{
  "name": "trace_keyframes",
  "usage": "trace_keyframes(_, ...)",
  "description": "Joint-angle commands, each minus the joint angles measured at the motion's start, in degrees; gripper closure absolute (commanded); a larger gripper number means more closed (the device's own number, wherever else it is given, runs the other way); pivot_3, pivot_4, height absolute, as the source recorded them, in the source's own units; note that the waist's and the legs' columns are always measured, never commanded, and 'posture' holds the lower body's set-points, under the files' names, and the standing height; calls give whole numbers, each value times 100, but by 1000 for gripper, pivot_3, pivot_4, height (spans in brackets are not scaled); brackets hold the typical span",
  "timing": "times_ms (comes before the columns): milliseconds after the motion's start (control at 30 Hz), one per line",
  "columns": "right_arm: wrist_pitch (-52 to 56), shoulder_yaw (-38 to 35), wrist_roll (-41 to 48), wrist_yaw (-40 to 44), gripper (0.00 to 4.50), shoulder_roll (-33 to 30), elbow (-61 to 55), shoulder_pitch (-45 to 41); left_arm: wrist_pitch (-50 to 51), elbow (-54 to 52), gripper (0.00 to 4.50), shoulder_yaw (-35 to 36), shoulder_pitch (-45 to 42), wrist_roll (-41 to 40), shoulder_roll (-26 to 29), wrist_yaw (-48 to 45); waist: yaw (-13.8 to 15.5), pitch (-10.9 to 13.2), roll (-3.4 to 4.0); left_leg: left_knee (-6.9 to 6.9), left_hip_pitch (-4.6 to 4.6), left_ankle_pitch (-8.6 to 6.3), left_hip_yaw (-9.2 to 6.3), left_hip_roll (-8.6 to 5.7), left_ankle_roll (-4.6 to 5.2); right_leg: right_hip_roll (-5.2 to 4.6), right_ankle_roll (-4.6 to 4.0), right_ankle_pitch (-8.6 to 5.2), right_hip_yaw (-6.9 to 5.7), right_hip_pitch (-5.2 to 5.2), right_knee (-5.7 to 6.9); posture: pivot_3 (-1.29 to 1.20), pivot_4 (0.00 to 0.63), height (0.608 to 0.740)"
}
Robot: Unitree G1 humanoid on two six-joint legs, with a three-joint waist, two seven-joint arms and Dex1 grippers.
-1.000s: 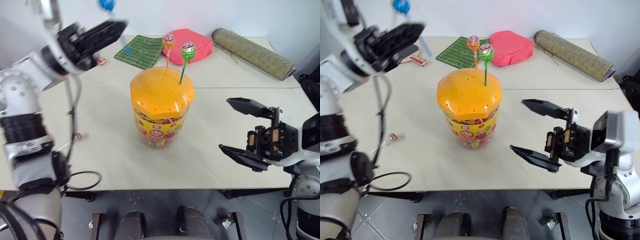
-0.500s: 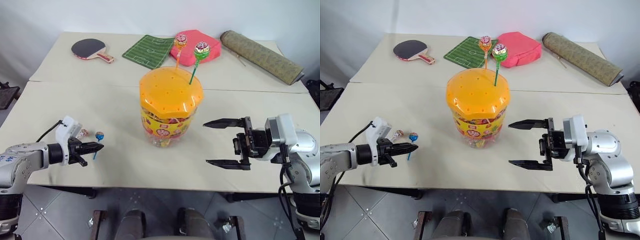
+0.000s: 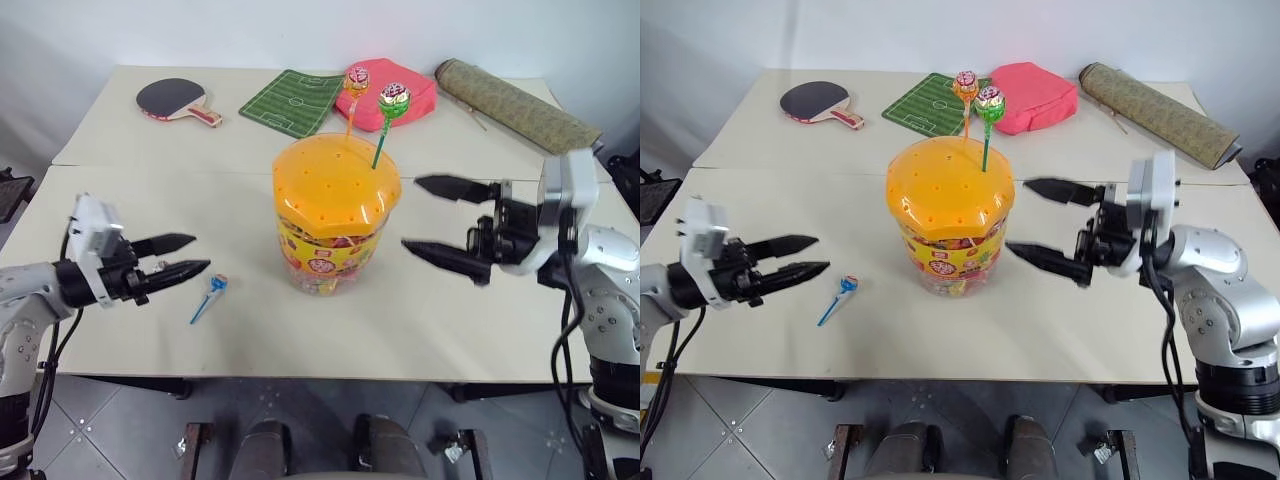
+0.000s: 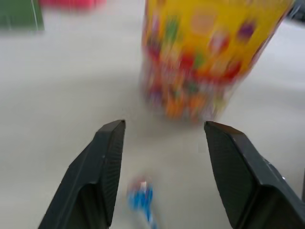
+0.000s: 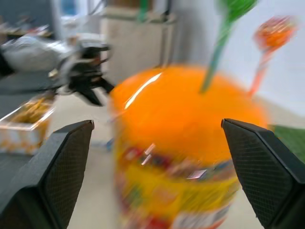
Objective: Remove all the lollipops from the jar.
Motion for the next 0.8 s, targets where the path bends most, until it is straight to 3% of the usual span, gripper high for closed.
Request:
trace_keyframes(33,451,12,84,-831,0,221,-108,-548,144,-81,878,467,-542,-1019,-282,199,3,-2,-3,4,-1,0,-1,1,0,0,0,0,0,0,3,0,150,740)
trace_keyframes(133,741,92,251,-925,0,335,-159,-780,395,-121,69,470,-702,-1437,-411,339,4,-2,-3,1,-1,-2,-6,-3,2,-2,2,1,-2,1,4,0,150,740)
trace_keyframes(200,807,151,200,-933,0,392,-150,-860,472,-123,22,449,-703,-1572,-436,347,-9,-2,-3,-2,-1,-4,-6,-3,4,-2,2,1,-4,1,4,0,150,740)
trace_keyframes(300,810,276,50,-980,561,521,-30,-965,605,-59,0,443,-651,-1762,-444,268,-20,-2,-3,-4,-1,-4,-5,-2,4,0,2,1,-6,-1,3,0,150,740)
trace_keyframes(700,562,329,-145,-835,4470,958,229,-1204,135,113,0,380,-463,-1497,-463,-310,-115,-2,-3,-4,-2,-4,-3,-2,4,1,2,1,-4,-2,2,0,150,740)
trace_keyframes(800,441,-73,264,-968,4470,1289,368,-1329,-77,271,0,282,-544,-1358,-434,-509,-138,-2,-3,-4,-2,-3,-3,-2,3,2,2,1,-4,-2,2,0,150,740)
